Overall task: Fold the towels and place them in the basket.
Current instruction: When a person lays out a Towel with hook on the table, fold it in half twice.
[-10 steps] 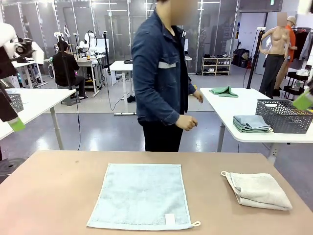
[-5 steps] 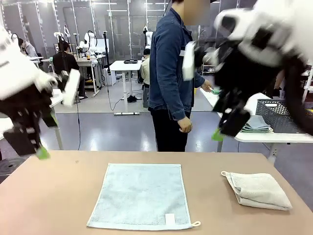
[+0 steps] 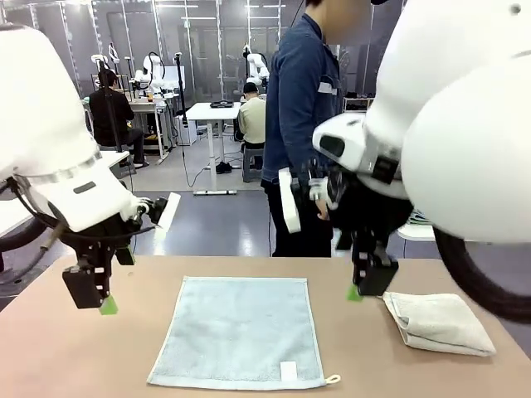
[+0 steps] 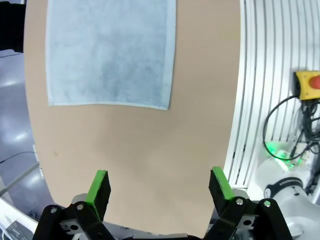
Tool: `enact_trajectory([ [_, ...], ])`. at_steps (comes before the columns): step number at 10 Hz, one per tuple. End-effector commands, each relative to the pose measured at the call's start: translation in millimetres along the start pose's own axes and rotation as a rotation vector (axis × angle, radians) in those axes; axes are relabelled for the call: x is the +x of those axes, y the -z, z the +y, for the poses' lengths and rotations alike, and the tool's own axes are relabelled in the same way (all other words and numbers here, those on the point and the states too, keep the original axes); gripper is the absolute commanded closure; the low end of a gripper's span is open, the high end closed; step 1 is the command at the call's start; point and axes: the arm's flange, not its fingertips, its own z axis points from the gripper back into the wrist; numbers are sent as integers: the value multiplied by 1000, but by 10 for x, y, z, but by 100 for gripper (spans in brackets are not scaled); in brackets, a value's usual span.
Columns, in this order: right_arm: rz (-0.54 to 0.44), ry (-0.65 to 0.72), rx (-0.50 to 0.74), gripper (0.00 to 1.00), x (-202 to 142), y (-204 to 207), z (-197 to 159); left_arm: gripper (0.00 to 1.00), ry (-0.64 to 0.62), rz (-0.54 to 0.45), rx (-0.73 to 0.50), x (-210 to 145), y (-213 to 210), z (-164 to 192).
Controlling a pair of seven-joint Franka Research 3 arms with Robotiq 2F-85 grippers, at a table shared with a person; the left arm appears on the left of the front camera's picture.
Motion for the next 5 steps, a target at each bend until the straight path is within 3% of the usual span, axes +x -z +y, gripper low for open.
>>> enact_trajectory([
  [1,13,-2,86,12,-48,255,181,0,2,-35,-14,-27,209,17],
  [5,-5,69,135,12,-78,587,234,0,-49,-23,-95,-113,564,-27],
])
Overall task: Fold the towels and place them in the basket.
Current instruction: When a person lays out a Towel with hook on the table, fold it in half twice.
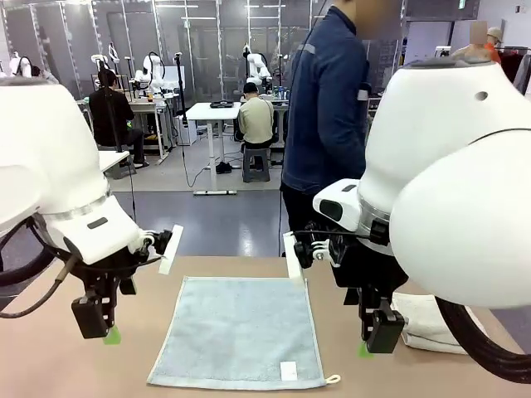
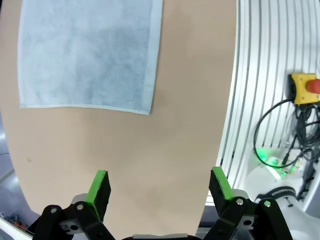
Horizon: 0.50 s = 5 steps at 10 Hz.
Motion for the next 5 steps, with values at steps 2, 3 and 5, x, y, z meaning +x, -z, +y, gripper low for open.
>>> enact_trajectory([
  [2,0,0,0,12,0,0,0,0,0,0,0,0,0,0],
  [3,0,0,0,12,0,0,0,0,0,0,0,0,0,0],
  [5,0,0,0,12,0,0,0,0,0,0,0,0,0,0],
])
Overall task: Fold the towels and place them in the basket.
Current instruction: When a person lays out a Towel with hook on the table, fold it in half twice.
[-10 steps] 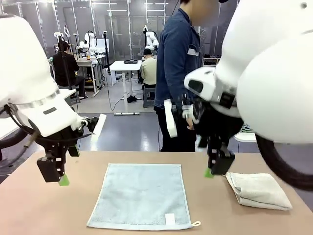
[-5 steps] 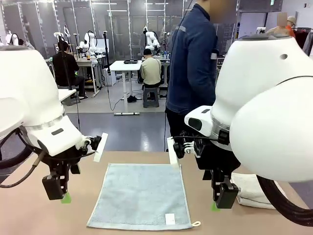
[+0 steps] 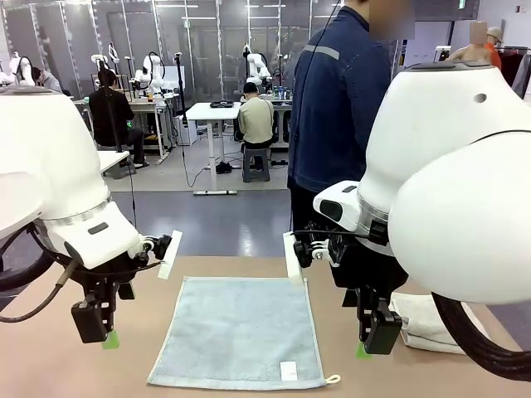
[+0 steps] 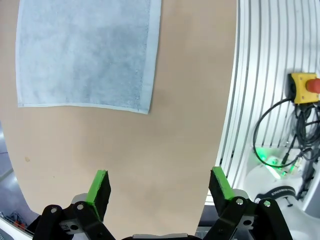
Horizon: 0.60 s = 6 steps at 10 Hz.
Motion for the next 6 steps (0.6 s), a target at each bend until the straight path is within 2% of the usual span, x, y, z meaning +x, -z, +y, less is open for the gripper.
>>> enact_trajectory([
  [1,8,-7,-7,12,-1,0,9,0,0,-5,1,0,-18,0],
  [3,0,0,0,12,0,0,0,0,0,-5,1,0,-18,0],
  [5,-34,-59,20,12,89,140,-187,0,0,0,0,-1,0,1],
  [6,-54,-34,16,12,101,213,-217,0,1,-15,5,23,94,23],
])
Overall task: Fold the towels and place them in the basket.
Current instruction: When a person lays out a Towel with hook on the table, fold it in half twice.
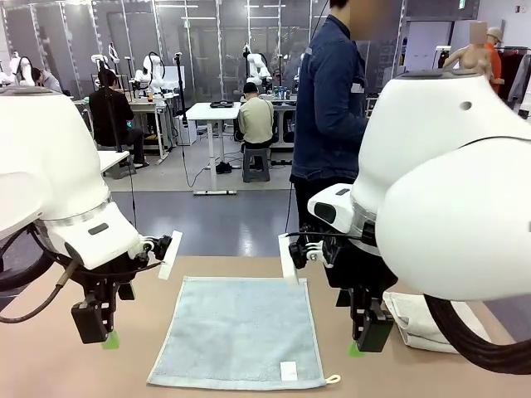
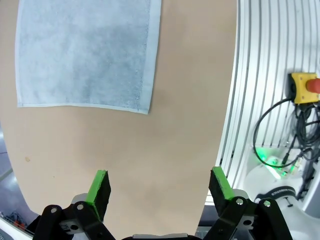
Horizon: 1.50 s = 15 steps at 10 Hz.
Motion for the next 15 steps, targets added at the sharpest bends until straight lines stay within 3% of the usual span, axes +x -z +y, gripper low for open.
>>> enact_trajectory([
  [1,-35,-2,9,12,43,169,-106,0,8,-24,-9,48,171,4],
  [9,-47,-39,46,12,15,846,-171,0,60,-89,-55,38,951,-39],
  [15,-33,-50,66,12,-30,1336,-268,0,37,-72,-55,7,1355,-2],
])
